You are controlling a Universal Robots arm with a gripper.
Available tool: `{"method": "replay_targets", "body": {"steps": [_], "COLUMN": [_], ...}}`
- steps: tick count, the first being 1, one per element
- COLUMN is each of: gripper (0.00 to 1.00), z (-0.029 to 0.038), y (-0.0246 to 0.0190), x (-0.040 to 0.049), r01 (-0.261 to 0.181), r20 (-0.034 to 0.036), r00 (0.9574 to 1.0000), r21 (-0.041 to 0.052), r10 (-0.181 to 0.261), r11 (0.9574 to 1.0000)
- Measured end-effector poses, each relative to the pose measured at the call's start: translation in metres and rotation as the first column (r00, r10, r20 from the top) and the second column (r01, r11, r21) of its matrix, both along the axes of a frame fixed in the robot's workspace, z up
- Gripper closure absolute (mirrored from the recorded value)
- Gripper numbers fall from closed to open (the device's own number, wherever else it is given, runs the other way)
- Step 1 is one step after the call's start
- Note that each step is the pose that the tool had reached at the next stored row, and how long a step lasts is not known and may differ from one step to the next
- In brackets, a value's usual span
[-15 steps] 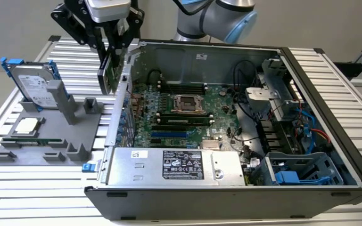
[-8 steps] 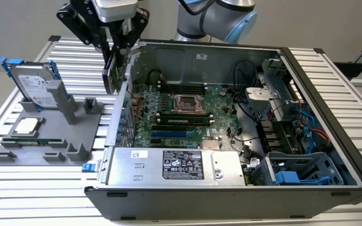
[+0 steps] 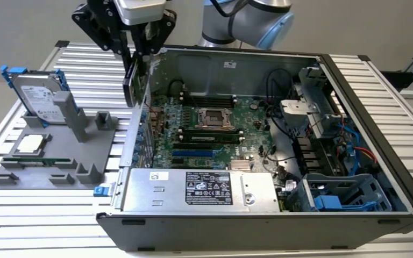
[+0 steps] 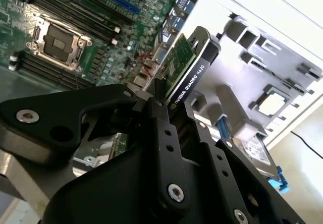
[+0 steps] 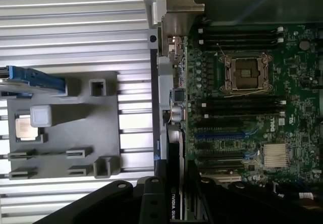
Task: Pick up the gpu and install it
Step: 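Pick up the gpu and move the gpu toward the slot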
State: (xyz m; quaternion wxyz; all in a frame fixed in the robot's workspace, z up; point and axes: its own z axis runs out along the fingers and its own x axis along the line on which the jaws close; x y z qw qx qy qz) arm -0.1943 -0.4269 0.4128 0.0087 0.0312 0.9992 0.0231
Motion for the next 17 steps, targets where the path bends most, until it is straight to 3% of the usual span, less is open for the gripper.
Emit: {"method": "replay_targets", "body": {"steps": [17], "gripper": [1.00], "z": [0.0000], "y": [0.0032], "x": [0.0187], "r01": [0.000], "r20": [-0.0008], "r00": [1.0000], "r21": [-0.0001], "r10": [0.000], "r11": [1.0000]}}
